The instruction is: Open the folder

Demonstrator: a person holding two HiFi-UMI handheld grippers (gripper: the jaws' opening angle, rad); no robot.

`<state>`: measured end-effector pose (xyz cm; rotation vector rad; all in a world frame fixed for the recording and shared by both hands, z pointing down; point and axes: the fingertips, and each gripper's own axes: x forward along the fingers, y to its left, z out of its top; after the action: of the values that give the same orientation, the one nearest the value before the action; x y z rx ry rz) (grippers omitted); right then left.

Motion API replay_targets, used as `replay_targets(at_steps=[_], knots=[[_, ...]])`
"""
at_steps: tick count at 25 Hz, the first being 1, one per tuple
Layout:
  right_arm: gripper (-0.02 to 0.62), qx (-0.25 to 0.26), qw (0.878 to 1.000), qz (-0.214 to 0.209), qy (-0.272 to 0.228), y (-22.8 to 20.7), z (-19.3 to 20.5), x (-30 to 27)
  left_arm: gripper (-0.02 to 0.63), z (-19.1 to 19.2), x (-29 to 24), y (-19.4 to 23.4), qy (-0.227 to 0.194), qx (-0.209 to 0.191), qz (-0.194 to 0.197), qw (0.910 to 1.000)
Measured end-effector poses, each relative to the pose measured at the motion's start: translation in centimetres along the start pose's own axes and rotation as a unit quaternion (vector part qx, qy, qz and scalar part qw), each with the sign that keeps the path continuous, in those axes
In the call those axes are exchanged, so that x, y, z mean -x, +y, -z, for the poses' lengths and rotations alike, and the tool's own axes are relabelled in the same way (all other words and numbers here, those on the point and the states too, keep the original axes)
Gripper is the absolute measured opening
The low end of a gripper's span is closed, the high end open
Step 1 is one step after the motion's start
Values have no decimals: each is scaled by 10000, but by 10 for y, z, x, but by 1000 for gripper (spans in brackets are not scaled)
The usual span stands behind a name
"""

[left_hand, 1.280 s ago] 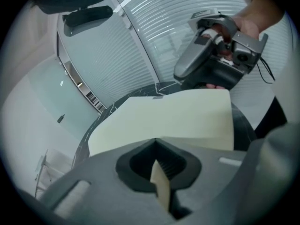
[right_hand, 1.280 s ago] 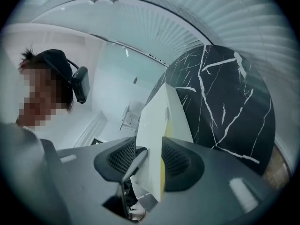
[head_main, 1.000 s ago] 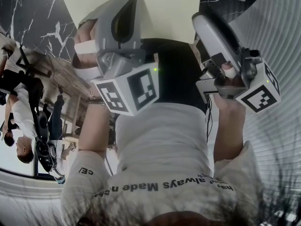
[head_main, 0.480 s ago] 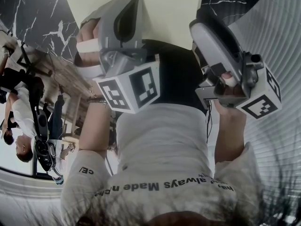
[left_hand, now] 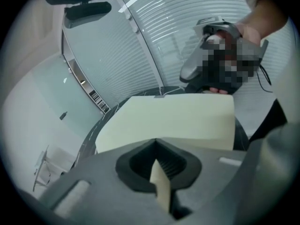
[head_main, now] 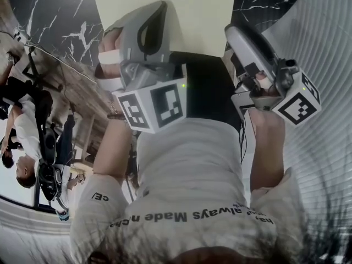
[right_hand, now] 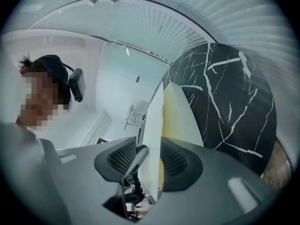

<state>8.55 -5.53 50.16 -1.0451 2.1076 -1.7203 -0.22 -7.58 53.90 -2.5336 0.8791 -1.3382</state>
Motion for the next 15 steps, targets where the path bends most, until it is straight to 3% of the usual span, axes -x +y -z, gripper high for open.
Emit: replay_targets(at_steps=[15], knots=[[144,-106,9975,-696,83,71,-5,-9,2,-40,49,20,-24,156,-55,9999]])
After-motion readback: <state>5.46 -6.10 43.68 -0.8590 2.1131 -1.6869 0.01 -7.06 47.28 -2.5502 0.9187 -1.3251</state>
